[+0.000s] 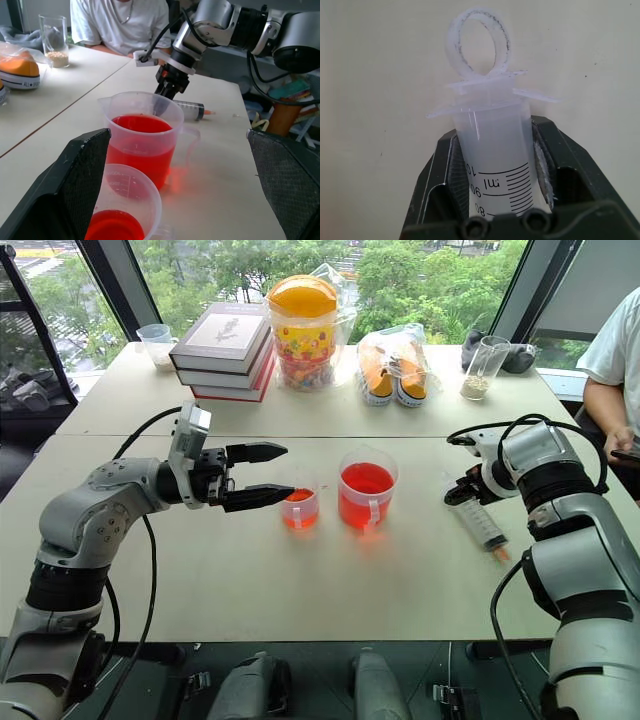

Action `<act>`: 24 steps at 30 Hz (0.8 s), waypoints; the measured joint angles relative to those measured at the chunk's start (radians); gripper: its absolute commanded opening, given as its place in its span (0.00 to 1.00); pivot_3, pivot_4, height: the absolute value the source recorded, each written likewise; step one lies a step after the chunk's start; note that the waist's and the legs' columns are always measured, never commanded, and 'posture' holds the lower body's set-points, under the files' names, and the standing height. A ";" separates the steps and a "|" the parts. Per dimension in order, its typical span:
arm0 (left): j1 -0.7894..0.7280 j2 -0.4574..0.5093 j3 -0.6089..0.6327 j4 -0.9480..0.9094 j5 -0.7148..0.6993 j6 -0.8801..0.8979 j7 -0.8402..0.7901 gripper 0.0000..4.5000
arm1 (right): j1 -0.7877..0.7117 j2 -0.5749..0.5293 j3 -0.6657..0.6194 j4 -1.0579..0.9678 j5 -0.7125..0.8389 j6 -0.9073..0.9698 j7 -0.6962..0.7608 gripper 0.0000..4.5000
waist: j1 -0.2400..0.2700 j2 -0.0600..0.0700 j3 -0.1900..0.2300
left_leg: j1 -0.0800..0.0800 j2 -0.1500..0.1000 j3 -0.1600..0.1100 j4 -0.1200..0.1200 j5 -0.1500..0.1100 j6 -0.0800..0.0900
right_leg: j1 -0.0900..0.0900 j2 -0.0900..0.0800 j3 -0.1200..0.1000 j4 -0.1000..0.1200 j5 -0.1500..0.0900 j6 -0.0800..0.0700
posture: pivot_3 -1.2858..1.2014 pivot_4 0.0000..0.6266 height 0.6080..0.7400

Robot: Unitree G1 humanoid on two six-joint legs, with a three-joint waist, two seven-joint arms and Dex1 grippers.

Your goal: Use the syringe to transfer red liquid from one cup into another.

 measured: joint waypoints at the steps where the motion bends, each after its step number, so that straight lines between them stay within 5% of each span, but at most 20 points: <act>1: -0.005 0.002 0.000 0.006 0.000 0.000 -0.001 1.00 | 0.010 -0.001 -0.011 -0.025 0.000 0.021 0.001 0.30 | 0.001 0.000 0.000 | 0.000 0.000 0.000 0.000 0.000 0.000 | 0.000 0.000 0.000 0.000 0.000 0.000 | 0.52 0.24 1.00; 6: -0.046 0.013 -0.002 0.039 0.004 -0.005 -0.022 1.00 | 0.049 -0.032 -0.145 -0.171 0.034 0.122 -0.048 0.30 | 0.005 0.001 0.001 | -0.001 0.000 0.001 0.000 0.000 0.000 | -0.001 -0.001 0.000 0.000 0.000 0.000 | 0.52 0.24 1.00; 13: -0.113 0.027 -0.007 0.118 0.026 -0.025 -0.078 1.00 | 0.084 -0.046 -0.527 -0.631 0.134 0.245 -0.191 0.30 | 0.005 0.001 0.001 | -0.001 0.000 0.000 -0.001 0.000 0.000 | -0.001 -0.001 -0.001 0.000 0.000 0.000 | 0.52 0.24 1.00; 19: -0.190 0.020 -0.037 0.203 0.057 -0.050 -0.130 1.00 | 0.097 0.178 -0.804 -0.967 0.262 0.220 -0.321 0.30 | 0.006 0.001 0.001 | -0.001 0.000 0.000 -0.001 0.000 0.000 | -0.001 -0.001 -0.001 0.000 0.001 0.001 | 0.52 0.24 1.00; 24: -0.260 0.003 -0.047 0.274 0.081 -0.083 -0.172 1.00 | 0.137 0.455 -0.941 -1.153 0.409 0.017 -0.407 0.30 | 0.007 0.001 0.001 | -0.001 0.000 -0.001 -0.001 0.000 0.000 | 0.000 0.000 -0.002 0.000 0.001 0.002 | 0.52 0.24 1.00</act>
